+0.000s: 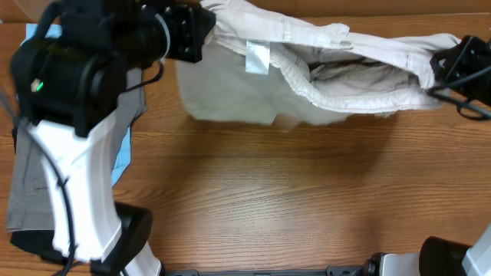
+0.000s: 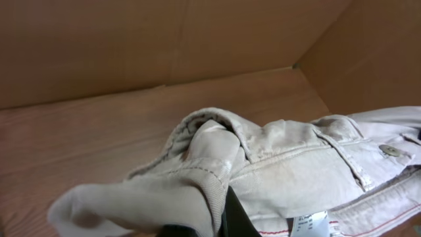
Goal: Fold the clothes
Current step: 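Lift the beige shorts with both grippers and stretch them apart, then lay the shorts flat on the table, waistband toward the back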
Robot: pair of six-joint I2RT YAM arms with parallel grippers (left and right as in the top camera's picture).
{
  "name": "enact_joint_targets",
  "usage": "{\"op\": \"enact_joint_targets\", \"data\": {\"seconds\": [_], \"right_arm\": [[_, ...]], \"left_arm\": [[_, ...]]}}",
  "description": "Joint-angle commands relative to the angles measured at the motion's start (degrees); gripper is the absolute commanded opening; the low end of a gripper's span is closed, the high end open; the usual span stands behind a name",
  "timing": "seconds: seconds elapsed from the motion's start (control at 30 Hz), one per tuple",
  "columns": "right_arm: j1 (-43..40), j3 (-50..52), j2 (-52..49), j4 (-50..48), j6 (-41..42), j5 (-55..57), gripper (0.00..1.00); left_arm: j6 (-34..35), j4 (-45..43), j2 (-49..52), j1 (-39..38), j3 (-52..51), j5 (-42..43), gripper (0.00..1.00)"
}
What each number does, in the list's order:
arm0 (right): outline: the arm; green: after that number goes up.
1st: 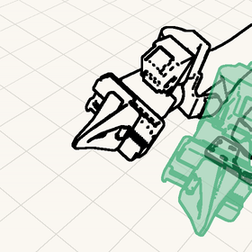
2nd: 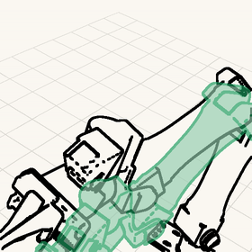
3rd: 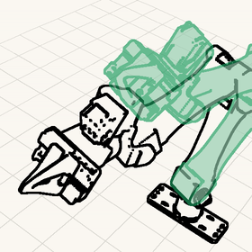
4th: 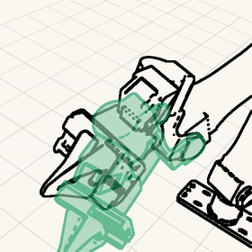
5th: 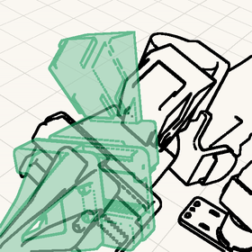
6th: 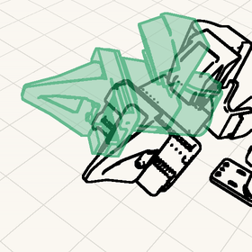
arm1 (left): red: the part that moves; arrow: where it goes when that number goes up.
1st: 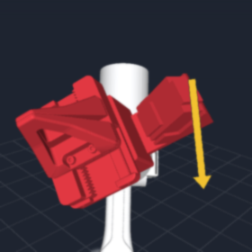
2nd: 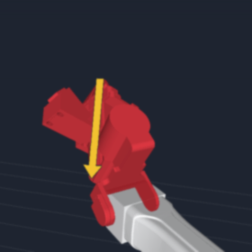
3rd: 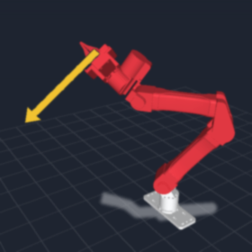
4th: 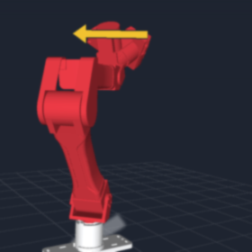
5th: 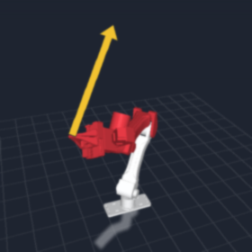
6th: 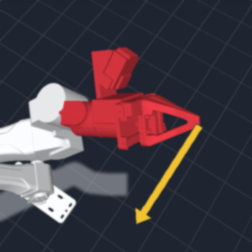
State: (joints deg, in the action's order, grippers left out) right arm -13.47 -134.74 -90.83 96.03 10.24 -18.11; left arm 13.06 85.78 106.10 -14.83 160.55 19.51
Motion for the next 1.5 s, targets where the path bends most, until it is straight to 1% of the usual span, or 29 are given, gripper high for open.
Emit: {"op": "enact_joint_targets", "data": {"seconds": [0.0, 0.1, 0.27, 0.53, 0.7, 0.8, 0.93, 1.17, 1.27, 1.37, 1.4, 1.47], "right_arm": [[-2.0, -1.4, 1.9, 0.9, -1.4, 7.7, 0.04], [-2.0, -1.4, 4.0, 1.0, -1.3, 7.2, 0.04], [-2.0, -1.4, 11.3, 1.0, -1.2, 4.9, 0.04], [-2.0, -1.4, 24.5, 1.0, 0.1, 5.2, 0.04], [-2.0, -0.4, 31.4, 1.0, 0.9, 5.1, 0.04], [-2.0, 1.3, 32.8, 1.0, 0.9, 5.1, 0.04], [-2.0, 6.9, 32.7, 1.0, 0.8, 5.1, 0.04], [-2.0, 22.4, 27.9, 1.0, -0.2, 4.9, 0.04], [-1.9, 27.0, 23.2, 1.0, -0.9, 4.9, 0.04], [-0.9, 29.8, 16.9, 0.7, -1.8, 4.9, 0.04], [0.5, 31.0, 12.5, -0.1, -2.9, 4.9, 0.04], [2.4, 32.1, 8.2, -2.3, -3.0, 5.0, 0.04]], "left_arm": [[-1.3, 0.1, -5.8, 2.1, 2.1, -14.3, 0.05], [-1.3, 1.4, -8.4, 2.1, 2.1, -16.0, 0.04], [-1.3, 4.9, -14.1, 2.1, 2.1, -18.5, 0.04], [-1.3, 10.8, -21.8, 2.1, 2.1, -19.1, 0.04], [-1.2, 11.0, -26.8, 2.1, 1.8, -19.1, 0.04], [0.3, 11.0, -28.1, 2.1, 1.2, -19.2, 0.04], [2.1, 11.0, -28.2, 2.1, -3.7, -20.7, 0.04], [6.8, 10.8, -25.3, 2.1, -23.4, -21.6, 0.04], [7.6, 9.5, -22.0, 2.1, -31.5, -21.6, 0.04], [7.6, 6.3, -18.3, 2.1, -38.9, -21.6, 0.04], [7.6, 3.1, -15.5, 2.1, -43.8, -21.4, 0.04], [7.8, -0.7, -12.7, 2.1, -48.2, -21.3, 0.04]]}}
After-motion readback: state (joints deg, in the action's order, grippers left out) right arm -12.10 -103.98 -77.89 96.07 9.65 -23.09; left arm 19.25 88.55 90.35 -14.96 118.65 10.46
